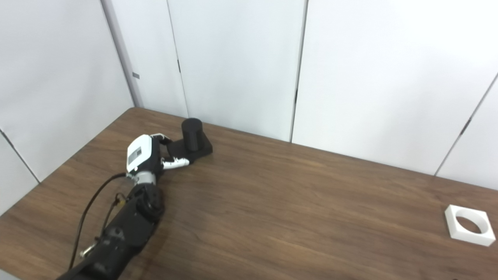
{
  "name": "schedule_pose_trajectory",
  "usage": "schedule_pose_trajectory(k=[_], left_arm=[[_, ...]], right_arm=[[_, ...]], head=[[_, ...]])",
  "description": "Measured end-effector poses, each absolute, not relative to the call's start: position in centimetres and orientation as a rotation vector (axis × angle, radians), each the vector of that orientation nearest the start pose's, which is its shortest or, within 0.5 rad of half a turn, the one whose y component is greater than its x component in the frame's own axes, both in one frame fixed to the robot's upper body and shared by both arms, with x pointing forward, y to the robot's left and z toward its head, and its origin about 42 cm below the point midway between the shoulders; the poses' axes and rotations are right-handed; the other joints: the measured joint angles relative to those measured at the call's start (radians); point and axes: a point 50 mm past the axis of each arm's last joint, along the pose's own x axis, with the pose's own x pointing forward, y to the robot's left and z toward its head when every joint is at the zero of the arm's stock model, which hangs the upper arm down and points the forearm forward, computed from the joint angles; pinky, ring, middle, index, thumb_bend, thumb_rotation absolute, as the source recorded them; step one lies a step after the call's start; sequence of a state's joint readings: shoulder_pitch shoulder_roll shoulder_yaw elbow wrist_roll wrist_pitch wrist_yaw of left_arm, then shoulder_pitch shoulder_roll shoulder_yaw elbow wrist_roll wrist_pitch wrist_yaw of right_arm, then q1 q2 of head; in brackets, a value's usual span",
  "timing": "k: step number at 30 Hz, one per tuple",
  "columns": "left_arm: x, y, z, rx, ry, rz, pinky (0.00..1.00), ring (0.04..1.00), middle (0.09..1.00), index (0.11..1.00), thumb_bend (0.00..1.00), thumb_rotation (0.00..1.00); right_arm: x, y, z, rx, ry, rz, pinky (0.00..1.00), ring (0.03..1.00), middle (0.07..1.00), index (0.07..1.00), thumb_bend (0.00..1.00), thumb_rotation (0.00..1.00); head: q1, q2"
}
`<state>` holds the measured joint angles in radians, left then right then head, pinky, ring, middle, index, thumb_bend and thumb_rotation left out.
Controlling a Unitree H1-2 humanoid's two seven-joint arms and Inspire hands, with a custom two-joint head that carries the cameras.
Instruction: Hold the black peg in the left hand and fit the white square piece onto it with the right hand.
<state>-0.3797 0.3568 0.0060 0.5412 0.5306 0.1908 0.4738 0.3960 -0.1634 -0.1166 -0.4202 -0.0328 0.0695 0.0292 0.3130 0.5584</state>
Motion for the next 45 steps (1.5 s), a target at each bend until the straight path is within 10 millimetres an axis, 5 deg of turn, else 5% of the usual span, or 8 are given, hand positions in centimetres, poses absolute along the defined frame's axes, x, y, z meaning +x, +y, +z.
schedule_pose_trajectory(k=[6, 16, 26, 34, 45], left_arm=[[36.0, 35.3, 11.5, 0.926, 0.059, 0.446, 0.71, 0.797, 0.745, 0.484, 0.52, 0.05], [30.7, 30.2, 12.4, 0.862, -0.017, 0.255, 0.72, 0.802, 0.753, 0.485, 0.52, 0.05], [27.6, 26.5, 14.1, 0.825, -0.082, 0.107, 0.73, 0.817, 0.758, 0.485, 0.52, 0.05], [24.2, 23.2, 12.8, 0.825, -0.090, -0.046, 0.73, 0.810, 0.750, 0.484, 0.52, 0.05], [21.4, 19.1, 11.9, 0.825, -0.157, -0.221, 0.82, 0.819, 0.762, 0.486, 0.52, 0.04]], right_arm=[[15.3, -29.0, 13.4, -0.252, 0.051, -0.122, 0.98, 0.892, 0.842, 0.888, 0.69, 1.00], [15.4, -28.1, 13.3, -0.240, 0.050, -0.102, 0.97, 0.933, 0.889, 0.947, 0.62, 1.00], [15.5, -27.6, 13.6, -0.216, 0.069, -0.097, 1.00, 0.945, 0.880, 0.944, 0.54, 1.00], [15.6, -26.8, 14.0, -0.224, 0.080, -0.087, 1.00, 0.929, 0.864, 0.938, 0.42, 1.00], [15.7, -26.1, 14.3, -0.245, 0.088, -0.071, 0.99, 0.911, 0.849, 0.924, 0.44, 1.00]], head=[[-0.029, 0.012], [-0.080, 0.043], [-0.167, 0.097], [-0.275, 0.155], [-0.325, 0.204]])
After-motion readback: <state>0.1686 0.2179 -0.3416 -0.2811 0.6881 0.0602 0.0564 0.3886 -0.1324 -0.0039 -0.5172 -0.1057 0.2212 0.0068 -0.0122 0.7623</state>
